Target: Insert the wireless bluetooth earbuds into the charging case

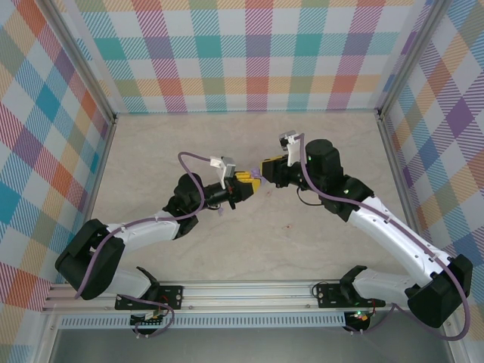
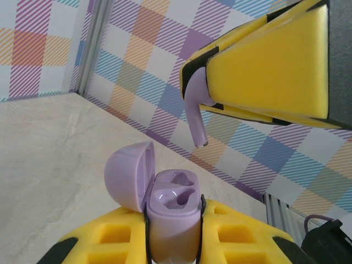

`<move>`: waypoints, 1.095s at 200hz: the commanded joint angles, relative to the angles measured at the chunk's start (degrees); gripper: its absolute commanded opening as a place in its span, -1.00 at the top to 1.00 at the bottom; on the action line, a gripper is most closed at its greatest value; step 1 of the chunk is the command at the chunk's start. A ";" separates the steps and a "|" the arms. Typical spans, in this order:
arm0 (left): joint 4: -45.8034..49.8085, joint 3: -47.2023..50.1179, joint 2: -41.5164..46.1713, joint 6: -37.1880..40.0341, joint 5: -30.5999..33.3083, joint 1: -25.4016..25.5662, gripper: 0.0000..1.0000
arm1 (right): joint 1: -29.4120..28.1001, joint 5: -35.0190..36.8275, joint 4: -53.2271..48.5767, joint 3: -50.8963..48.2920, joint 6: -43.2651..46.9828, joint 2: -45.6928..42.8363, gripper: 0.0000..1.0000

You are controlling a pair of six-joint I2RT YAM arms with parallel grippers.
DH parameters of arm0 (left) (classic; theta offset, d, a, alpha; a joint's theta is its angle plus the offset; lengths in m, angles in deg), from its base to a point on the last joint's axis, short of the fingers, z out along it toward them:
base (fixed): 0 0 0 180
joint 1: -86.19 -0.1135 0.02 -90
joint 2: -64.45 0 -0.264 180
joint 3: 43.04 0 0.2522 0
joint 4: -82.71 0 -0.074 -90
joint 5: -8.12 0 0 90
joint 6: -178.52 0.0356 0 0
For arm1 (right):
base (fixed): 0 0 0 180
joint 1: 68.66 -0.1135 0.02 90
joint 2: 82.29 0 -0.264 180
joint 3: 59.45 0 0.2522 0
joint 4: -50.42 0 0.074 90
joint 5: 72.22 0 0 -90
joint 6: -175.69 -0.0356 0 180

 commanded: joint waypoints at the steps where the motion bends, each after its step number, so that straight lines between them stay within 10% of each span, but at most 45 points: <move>1: -2.64 -2.04 0.55 -1.14 0.37 1.20 0.63 | -0.37 0.31 2.39 -0.68 0.21 0.39 0.49; 219: -0.71 -3.71 1.15 -3.69 0.67 1.27 0.63 | -0.65 1.10 2.15 -1.10 0.55 1.24 0.47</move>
